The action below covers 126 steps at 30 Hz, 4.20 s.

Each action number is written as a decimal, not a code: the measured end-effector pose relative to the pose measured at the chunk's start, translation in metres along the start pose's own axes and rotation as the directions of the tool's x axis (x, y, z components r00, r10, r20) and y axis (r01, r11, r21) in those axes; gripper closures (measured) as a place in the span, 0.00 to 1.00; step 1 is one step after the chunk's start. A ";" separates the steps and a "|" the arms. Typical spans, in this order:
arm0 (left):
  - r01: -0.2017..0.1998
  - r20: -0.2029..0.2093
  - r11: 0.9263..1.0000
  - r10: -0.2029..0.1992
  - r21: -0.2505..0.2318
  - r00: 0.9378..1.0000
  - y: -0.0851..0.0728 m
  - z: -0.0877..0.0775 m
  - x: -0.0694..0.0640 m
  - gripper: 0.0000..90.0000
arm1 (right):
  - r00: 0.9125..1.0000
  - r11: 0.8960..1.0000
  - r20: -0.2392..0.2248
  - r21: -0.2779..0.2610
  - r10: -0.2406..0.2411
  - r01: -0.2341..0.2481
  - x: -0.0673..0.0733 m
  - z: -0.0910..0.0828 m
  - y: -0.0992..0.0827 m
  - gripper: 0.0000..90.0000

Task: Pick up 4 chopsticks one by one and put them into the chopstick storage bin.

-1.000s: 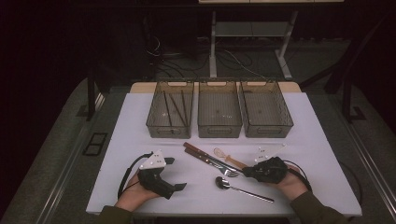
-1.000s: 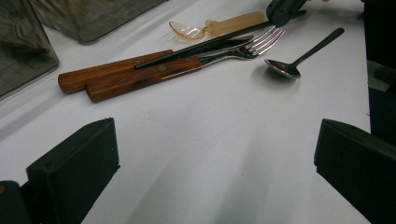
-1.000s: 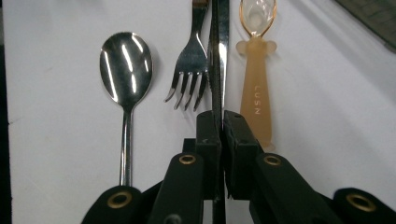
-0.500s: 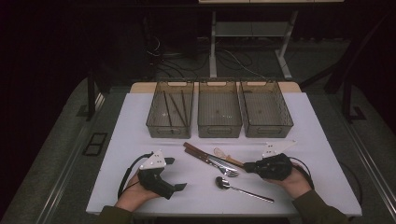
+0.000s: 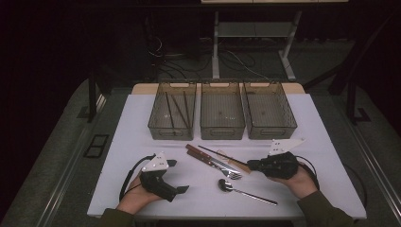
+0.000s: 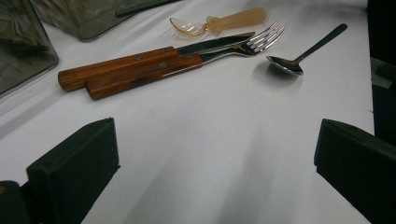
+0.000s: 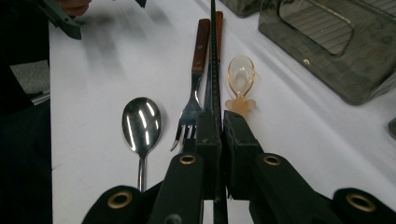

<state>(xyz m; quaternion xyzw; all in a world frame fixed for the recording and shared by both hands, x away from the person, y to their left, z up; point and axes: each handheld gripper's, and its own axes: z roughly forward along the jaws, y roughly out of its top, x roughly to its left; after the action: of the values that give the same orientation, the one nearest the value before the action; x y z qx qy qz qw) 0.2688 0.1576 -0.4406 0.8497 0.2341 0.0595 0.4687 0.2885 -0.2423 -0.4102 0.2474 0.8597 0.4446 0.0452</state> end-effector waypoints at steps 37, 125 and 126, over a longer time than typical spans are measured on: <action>0.007 -0.004 1.000 -0.007 0.000 1.000 0.000 0.002 0.002 0.00 | 0.996 0.989 0.059 -0.131 0.070 -0.062 -0.021 0.009 0.050 0.95; 0.001 0.021 1.000 0.000 -0.032 1.000 0.003 -0.001 0.000 0.00 | 0.946 0.985 0.277 -0.029 0.170 -0.168 -0.059 0.203 0.218 0.72; 0.000 0.021 1.000 0.001 -0.031 1.000 0.003 -0.001 0.000 0.00 | 0.949 0.985 0.264 -0.032 0.171 -0.169 -0.060 0.202 0.218 0.70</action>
<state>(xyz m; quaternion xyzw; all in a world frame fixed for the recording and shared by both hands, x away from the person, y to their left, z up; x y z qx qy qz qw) 0.2694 0.1573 -0.4379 0.8429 0.2281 0.0542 0.4843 0.4852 -0.0156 -0.3686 0.3776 0.8194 0.4134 0.1229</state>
